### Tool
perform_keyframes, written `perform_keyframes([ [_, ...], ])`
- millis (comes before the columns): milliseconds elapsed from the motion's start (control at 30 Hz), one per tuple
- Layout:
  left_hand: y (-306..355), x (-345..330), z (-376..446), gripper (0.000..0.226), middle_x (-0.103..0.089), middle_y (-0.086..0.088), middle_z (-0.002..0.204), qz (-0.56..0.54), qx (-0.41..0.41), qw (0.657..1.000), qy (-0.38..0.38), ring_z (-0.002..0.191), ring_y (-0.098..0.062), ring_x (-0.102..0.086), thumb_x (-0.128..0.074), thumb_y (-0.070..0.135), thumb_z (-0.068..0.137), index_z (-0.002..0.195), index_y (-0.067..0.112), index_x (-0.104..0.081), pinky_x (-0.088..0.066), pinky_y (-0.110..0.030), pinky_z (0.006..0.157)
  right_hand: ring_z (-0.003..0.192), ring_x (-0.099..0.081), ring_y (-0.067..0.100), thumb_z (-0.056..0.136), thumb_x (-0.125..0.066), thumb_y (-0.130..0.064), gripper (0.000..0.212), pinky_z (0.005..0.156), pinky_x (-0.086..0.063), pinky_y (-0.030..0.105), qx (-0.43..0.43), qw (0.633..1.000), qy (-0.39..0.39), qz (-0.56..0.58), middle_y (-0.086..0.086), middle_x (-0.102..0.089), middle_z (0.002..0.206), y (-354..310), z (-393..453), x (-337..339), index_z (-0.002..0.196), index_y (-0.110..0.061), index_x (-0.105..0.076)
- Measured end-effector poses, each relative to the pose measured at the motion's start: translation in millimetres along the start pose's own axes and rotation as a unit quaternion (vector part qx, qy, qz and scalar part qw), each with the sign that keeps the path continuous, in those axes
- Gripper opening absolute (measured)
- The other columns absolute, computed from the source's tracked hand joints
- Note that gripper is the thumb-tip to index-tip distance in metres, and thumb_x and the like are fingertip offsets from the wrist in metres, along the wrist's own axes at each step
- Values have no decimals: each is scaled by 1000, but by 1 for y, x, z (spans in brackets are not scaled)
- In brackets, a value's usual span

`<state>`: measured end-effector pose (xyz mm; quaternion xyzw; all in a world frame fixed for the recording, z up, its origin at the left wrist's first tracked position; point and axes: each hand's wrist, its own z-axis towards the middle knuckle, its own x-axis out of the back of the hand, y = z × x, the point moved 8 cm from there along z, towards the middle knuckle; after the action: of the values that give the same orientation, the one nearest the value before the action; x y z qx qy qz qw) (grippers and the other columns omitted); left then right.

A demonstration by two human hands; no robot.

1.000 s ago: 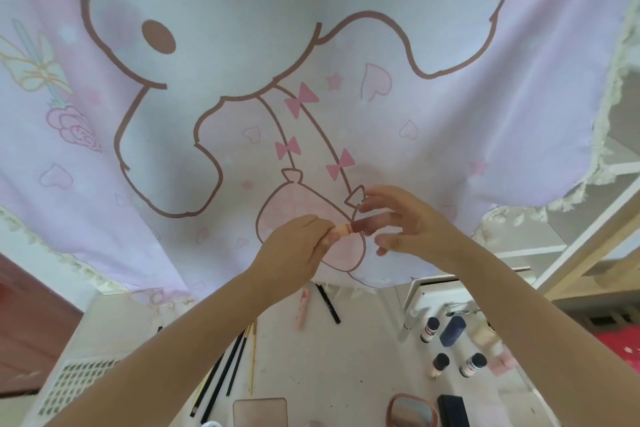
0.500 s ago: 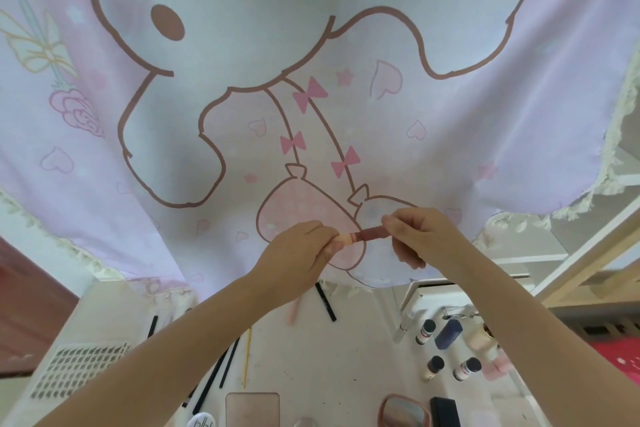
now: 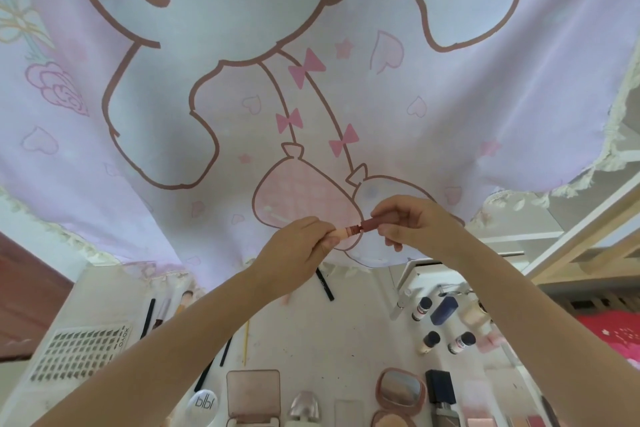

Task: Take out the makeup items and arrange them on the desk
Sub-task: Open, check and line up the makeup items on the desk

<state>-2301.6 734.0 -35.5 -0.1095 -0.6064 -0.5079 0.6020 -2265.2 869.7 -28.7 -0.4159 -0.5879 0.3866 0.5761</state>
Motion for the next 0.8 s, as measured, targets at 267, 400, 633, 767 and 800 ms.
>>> perform_keyframes([
  [267, -18, -33, -11, 18, -37, 16, 67, -56, 43, 997, -38, 64, 3, -37, -39, 22, 97, 94, 15, -55, -31, -11, 60, 42, -52, 3, 86, -53, 4, 23, 47, -46, 14, -50, 999, 2, 7, -9, -61, 49, 21, -4, -5, 78, -16, -61],
  [400, -28, -66, -19, 30, -56, 3, 109, -73, 86, 987, -112, 101, -9, -51, -42, 26, 96, 124, 17, -48, -37, -18, 85, 44, -52, -2, 84, -58, 0, 26, 52, -45, 9, -47, 996, 15, -79, -8, -67, 65, 23, -4, -7, 73, -24, -58],
  [633, -60, -131, -53, 46, -35, -4, 144, 8, 159, 948, -275, 134, -18, -32, -39, 29, 98, 140, 14, -31, -25, -26, 109, 48, -50, -4, 84, -58, -9, 6, 48, -41, 10, -84, 955, -3, -285, -11, -51, 57, 70, -30, -16, 82, -5, -61],
  [767, -78, -165, -72, 47, -32, -8, 146, 49, 186, 914, -358, 134, -23, -31, -35, 30, 99, 141, 11, -29, -30, -32, 110, 52, -54, -4, 86, -54, -10, 13, 54, -39, 10, -126, 935, -9, -331, -13, -49, 49, 105, -52, -15, 75, -4, -55],
  [800, -82, -172, -75, 48, -31, -9, 146, 65, 189, 906, -373, 134, -24, -31, -34, 29, 99, 141, 9, -29, -30, -34, 111, 52, -53, -3, 87, -53, -10, 15, 55, -39, 10, -136, 930, -14, -341, -13, -48, 46, 113, -57, -14, 73, -7, -51],
])
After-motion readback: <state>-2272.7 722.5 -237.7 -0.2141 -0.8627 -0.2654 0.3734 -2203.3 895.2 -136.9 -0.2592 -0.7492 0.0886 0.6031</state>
